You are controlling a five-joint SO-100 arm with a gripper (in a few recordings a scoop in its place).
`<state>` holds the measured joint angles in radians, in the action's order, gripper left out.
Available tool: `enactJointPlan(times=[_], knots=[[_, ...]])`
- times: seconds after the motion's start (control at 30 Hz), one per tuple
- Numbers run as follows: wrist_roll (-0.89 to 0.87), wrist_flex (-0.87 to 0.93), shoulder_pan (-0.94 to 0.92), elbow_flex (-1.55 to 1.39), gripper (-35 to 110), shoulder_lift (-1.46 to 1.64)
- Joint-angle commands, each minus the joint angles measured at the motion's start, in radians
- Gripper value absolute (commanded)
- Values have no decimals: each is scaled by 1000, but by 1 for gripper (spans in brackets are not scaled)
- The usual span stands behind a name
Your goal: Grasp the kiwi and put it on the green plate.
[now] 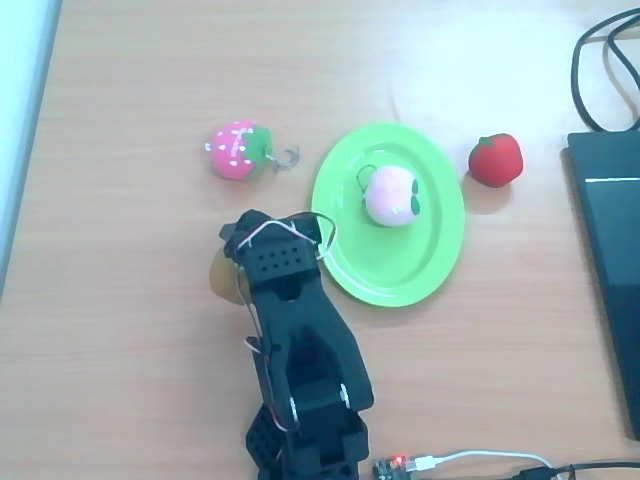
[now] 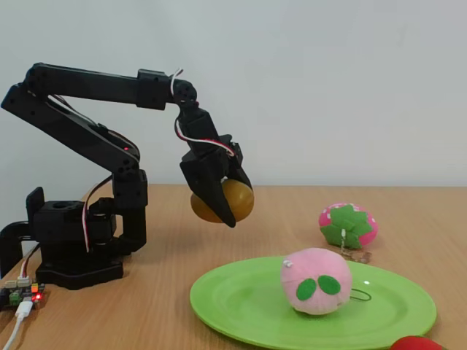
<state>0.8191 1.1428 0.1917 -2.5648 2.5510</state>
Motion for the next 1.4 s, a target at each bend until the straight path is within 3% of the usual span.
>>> enactJointPlan(times=[0.0, 0.83, 1.37], knots=[[15, -11, -38, 52, 23, 21], [18, -115, -491, 181, 24, -204], [21, -138, -681, 189, 23, -233]])
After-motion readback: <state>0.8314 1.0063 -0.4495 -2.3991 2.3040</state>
